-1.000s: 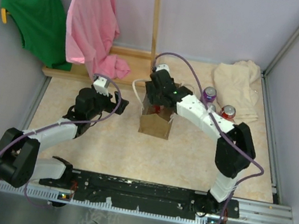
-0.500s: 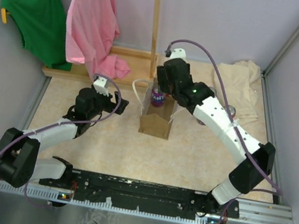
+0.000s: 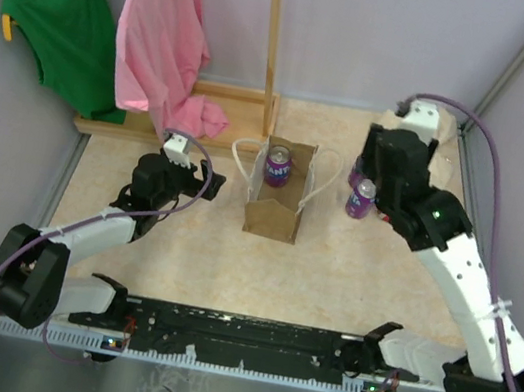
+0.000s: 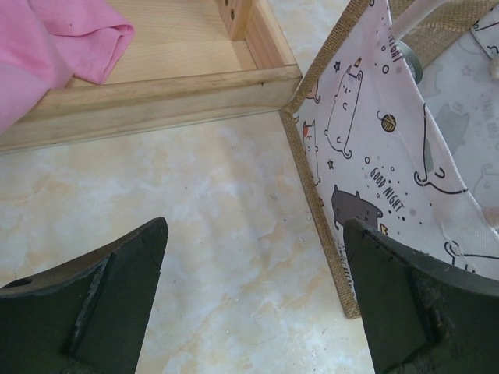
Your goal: Take the beverage out of the canvas bag
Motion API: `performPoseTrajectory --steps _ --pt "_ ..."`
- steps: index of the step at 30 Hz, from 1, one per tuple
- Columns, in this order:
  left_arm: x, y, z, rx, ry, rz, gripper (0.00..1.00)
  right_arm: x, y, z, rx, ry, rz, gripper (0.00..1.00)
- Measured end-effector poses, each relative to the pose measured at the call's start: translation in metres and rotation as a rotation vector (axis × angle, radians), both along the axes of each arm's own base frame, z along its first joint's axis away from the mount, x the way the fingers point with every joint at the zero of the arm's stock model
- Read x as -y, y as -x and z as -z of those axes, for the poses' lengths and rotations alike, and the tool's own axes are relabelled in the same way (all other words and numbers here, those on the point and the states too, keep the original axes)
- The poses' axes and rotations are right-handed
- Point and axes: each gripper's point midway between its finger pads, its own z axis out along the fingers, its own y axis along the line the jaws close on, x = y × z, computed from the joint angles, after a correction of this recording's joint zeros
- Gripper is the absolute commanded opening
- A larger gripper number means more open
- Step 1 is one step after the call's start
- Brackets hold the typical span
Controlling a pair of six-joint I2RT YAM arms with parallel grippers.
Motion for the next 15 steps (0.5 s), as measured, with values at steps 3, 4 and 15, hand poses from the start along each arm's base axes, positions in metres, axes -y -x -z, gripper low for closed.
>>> performPoseTrajectory --steps 3,4,15 --pt "0.0 0.0 -0.002 0.004 0.001 0.0 1.0 0.044 0.015 0.028 -0.049 -0.004 0.109 0.0" --pt "0.0 0.0 -0.002 0.005 0.002 0.0 1.0 0.058 0.021 0.043 -0.081 0.001 0.143 0.0" --pt "0.004 0.003 -0.002 0.002 0.01 0.022 1.0 0.08 0.061 0.193 -0.431 0.011 0.175 0.0"
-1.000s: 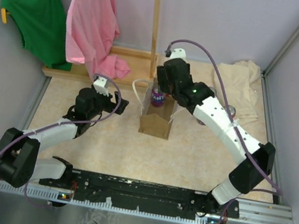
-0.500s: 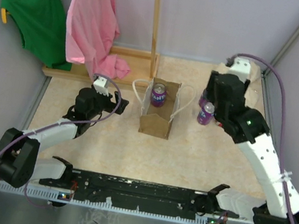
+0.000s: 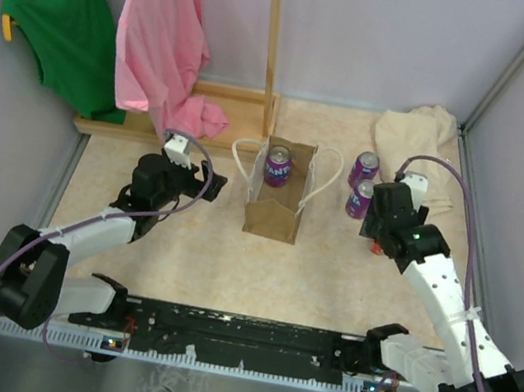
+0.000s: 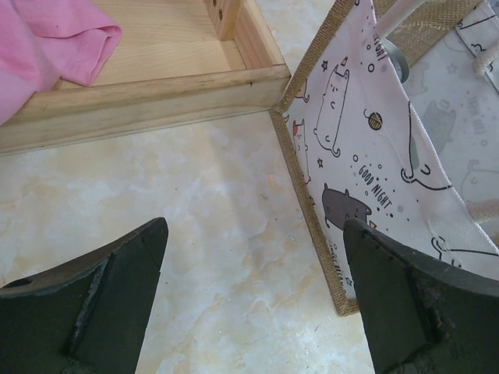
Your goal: Take the beverage out of the canvas bag
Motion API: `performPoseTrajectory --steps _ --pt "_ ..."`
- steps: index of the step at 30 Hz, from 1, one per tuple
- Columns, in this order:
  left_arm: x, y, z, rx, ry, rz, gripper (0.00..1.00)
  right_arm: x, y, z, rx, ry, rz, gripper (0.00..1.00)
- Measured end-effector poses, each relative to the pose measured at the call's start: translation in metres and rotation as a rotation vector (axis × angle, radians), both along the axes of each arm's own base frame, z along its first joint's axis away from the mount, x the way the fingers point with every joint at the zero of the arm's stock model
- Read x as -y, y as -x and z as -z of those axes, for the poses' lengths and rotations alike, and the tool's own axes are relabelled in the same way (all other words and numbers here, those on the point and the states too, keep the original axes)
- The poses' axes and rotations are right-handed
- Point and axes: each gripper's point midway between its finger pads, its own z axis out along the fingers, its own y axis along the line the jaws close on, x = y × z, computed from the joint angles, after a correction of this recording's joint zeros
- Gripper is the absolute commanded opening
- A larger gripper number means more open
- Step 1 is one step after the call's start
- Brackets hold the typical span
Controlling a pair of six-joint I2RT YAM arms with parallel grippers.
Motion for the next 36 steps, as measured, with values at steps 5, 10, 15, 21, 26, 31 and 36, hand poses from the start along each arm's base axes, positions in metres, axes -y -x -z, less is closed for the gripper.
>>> performPoseTrajectory --steps 5,10,15,21,26,31,36 --pt "0.001 0.0 0.001 -0.005 0.002 0.004 1.0 0.01 -0.007 0.022 -0.001 -0.074 0.055 0.0" --pt "0.001 0.0 0.001 -0.006 0.002 0.004 1.0 0.012 -0.015 0.043 0.005 -0.102 0.07 0.0" --pt "0.001 0.0 0.002 -0.007 0.001 0.004 1.0 0.007 -0.03 0.051 0.04 -0.12 0.064 0.0" --pt "0.001 0.0 0.004 -0.013 -0.001 0.004 1.0 0.004 -0.044 0.055 0.058 -0.123 0.064 0.0" --pt "0.001 -0.001 0.004 -0.014 -0.001 0.004 1.0 0.003 -0.047 0.065 0.039 -0.117 0.066 0.03" --pt "0.001 -0.001 0.006 -0.017 -0.003 0.005 1.0 0.004 -0.045 0.08 0.013 -0.107 0.072 0.44" --pt "0.002 -0.001 0.006 -0.019 -0.003 0.005 1.0 0.005 -0.045 0.08 0.018 -0.11 0.084 0.78"
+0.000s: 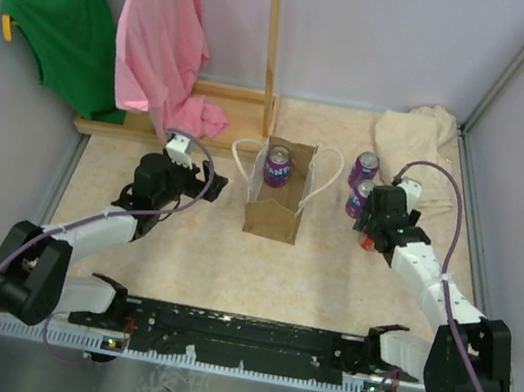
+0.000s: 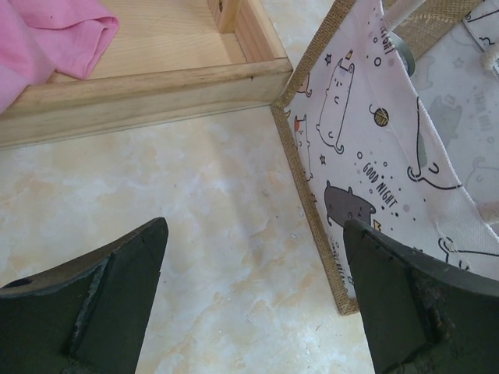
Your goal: Take the beverage out of the canvas bag
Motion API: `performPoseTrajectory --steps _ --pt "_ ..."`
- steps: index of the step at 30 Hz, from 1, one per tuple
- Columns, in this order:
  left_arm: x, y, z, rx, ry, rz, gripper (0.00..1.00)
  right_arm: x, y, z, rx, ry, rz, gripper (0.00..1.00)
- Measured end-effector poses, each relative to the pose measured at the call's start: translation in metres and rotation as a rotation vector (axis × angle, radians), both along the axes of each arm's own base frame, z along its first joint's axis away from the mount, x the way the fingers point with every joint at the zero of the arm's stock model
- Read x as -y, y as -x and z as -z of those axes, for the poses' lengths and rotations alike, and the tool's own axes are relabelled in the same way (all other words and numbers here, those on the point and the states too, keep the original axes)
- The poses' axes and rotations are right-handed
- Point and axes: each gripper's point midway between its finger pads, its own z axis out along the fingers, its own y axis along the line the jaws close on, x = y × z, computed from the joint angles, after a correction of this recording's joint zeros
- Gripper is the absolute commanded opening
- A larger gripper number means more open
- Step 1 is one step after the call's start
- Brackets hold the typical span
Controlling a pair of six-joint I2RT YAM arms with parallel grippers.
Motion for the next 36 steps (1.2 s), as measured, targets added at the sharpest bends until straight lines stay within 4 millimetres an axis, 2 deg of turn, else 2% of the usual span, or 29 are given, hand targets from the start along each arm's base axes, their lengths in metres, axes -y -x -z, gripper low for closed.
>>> performPoseTrajectory --steps 7,12,15,16,19,24,27,30,33,36 --pt "0.001 -0.002 -0.002 0.003 0.001 0.0 1.0 0.005 -0.002 -0.003 0.018 0.014 0.031 0.95" --pt "0.001 -0.002 -0.002 0.003 0.001 0.0 1.0 0.008 -0.002 -0.007 0.021 0.028 0.043 0.97" --pt "0.001 -0.002 -0.002 0.003 0.001 0.0 1.0 0.009 -0.005 -0.022 0.052 0.029 0.052 0.96" --pt "0.001 -0.002 -0.002 0.003 0.001 0.0 1.0 0.01 -0.007 -0.032 0.077 0.025 0.055 0.96" --pt "0.001 -0.002 -0.002 0.003 0.001 -0.001 1.0 0.01 -0.014 -0.079 0.198 -0.001 0.065 0.94" --pt "0.001 -0.002 -0.002 0.003 0.002 0.0 1.0 0.007 -0.023 -0.177 0.444 -0.066 0.065 0.91" --pt "0.001 -0.002 -0.001 -0.002 0.003 0.001 1.0 -0.007 -0.028 -0.225 0.538 -0.1 0.017 0.91" --pt "0.002 -0.002 0.001 -0.009 0.005 0.002 1.0 -0.041 -0.035 -0.251 0.567 -0.113 -0.085 0.91" --pt "0.003 -0.001 0.001 -0.01 0.005 0.005 1.0 -0.083 -0.045 -0.256 0.546 -0.112 -0.2 0.89" --pt "0.003 -0.001 0.001 -0.008 0.004 0.005 1.0 -0.124 -0.06 -0.243 0.487 -0.091 -0.299 0.87"
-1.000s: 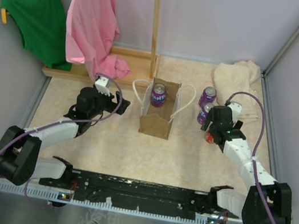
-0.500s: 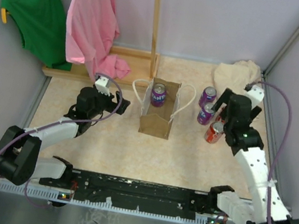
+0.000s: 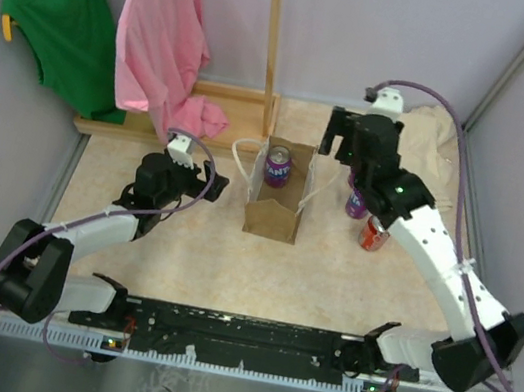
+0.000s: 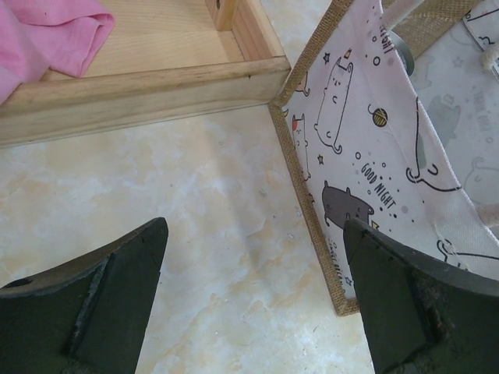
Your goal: Take the beverage out of the canvas bag
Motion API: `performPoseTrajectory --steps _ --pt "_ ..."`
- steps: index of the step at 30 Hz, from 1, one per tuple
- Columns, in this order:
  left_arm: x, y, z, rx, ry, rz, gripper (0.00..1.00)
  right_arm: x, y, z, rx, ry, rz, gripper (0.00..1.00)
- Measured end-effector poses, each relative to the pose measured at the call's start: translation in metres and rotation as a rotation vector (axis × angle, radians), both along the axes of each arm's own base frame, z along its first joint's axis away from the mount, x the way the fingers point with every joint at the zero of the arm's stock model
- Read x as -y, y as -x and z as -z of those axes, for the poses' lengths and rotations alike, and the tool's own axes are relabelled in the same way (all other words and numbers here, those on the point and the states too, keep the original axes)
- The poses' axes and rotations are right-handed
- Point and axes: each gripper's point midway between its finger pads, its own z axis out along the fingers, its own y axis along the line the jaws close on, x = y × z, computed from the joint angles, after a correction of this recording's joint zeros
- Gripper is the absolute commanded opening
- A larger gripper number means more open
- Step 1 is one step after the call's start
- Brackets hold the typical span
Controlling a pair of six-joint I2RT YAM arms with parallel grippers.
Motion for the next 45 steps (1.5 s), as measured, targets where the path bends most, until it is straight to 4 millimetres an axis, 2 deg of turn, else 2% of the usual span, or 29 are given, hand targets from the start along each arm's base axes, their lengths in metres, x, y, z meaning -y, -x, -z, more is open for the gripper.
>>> performPoseTrajectory --steps 3,4,5,9,12,15,17,19,21,24,27,32,39,42,45 --pt "-0.001 0.0 -0.001 0.003 -0.001 -0.003 1.0 -0.031 -0.012 0.019 -0.05 0.058 -0.06 0.84" --pt "-0.001 0.0 -0.001 0.004 0.0 -0.004 1.0 -0.047 -0.017 0.027 -0.069 0.084 -0.091 0.82" --pt "-0.001 0.0 -0.001 0.004 0.0 -0.004 1.0 -0.051 -0.018 0.029 -0.072 0.089 -0.099 0.78" --pt "-0.001 0.0 -0.002 0.005 0.0 -0.006 1.0 -0.085 -0.03 0.039 -0.098 0.136 -0.166 0.56" --pt "-0.002 -0.001 -0.002 0.006 -0.001 -0.009 1.0 -0.1 -0.042 0.049 -0.114 0.151 -0.187 0.53" --pt "-0.002 -0.001 -0.003 0.008 -0.001 -0.011 1.0 -0.112 -0.051 0.067 -0.148 0.161 -0.207 0.58" --pt "-0.002 -0.001 -0.003 0.009 -0.001 -0.014 1.0 -0.119 -0.056 0.083 -0.179 0.171 -0.218 0.67" --pt "-0.003 -0.001 -0.003 0.01 -0.003 -0.017 1.0 -0.124 -0.058 0.102 -0.217 0.183 -0.228 0.81" --pt "-0.003 -0.002 -0.003 0.011 -0.005 -0.018 1.0 -0.128 -0.059 0.115 -0.244 0.185 -0.234 0.87" --pt "-0.004 -0.002 -0.002 0.011 -0.009 -0.018 1.0 -0.131 -0.058 0.127 -0.274 0.19 -0.243 0.88" --pt "-0.004 -0.001 -0.002 0.007 -0.01 -0.018 1.0 -0.132 -0.058 0.131 -0.284 0.189 -0.245 0.88" --pt "-0.004 -0.001 0.0 0.002 -0.012 -0.017 1.0 -0.134 -0.06 0.142 -0.303 0.196 -0.244 0.82" --pt "-0.004 0.0 0.003 -0.008 -0.02 -0.017 1.0 -0.138 -0.063 0.181 -0.375 0.237 -0.249 0.81" --pt "-0.005 0.0 0.003 -0.007 -0.023 -0.016 1.0 -0.139 -0.063 0.193 -0.398 0.249 -0.25 0.86" --pt "-0.005 0.001 0.003 -0.008 -0.024 -0.016 1.0 -0.139 -0.063 0.194 -0.401 0.243 -0.246 0.92"
